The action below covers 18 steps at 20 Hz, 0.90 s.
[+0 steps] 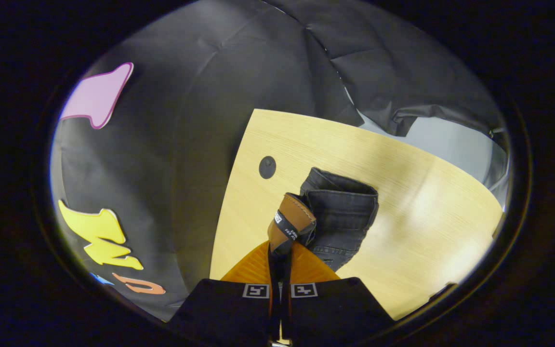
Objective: Grasp the waist and the cuffs of the jeans and fold them to make the two legs overlap; first hold the waist and fold one-third of the jeans toward the cuffs, then hold the cuffs and fold the remaining one-third in the same direction to finish folding.
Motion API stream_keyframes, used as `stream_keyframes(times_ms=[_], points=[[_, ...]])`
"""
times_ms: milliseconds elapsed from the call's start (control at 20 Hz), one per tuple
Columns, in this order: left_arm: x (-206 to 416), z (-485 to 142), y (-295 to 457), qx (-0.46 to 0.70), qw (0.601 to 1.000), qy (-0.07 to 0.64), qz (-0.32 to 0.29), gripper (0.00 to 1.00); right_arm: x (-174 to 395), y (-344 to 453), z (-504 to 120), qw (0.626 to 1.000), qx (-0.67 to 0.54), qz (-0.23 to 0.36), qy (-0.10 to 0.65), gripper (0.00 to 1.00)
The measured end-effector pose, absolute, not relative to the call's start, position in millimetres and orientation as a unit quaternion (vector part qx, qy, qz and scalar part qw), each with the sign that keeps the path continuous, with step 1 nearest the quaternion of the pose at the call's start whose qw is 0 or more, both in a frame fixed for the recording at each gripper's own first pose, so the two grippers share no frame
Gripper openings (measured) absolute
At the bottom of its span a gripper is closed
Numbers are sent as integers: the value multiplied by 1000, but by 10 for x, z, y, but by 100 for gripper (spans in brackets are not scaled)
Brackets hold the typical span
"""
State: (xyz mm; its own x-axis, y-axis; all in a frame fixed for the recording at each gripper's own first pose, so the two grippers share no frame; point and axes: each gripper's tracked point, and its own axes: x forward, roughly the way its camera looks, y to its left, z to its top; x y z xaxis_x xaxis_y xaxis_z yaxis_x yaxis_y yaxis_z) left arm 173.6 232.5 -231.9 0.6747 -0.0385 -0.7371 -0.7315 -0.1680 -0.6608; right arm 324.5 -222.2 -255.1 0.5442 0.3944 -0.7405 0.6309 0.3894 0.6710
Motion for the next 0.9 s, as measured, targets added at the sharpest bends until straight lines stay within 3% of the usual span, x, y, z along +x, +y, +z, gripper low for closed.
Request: stream_keyframes(times_ms=[500, 700, 750, 850, 900], points=[[2334, -2982, 2185, -696, 576, 318, 287, 4, 3715, -2082, -3222, 669, 538, -110, 501, 0], [2423, -3054, 2208, -691, 581, 333, 274, 6, 3815, -2045, -3399, 671, 532, -122, 502, 6], [2434, -3033, 2198, -685, 587, 339, 267, 9, 3824, -2049, -3389, 674, 527, -122, 503, 11], [2423, -2984, 2183, -674, 596, 352, 260, 30, 3856, -2035, -3330, 680, 525, -118, 499, 22], [2372, -2971, 2150, -666, 595, 364, 263, 43, 3844, -2043, -3317, 689, 513, -113, 499, 19]])
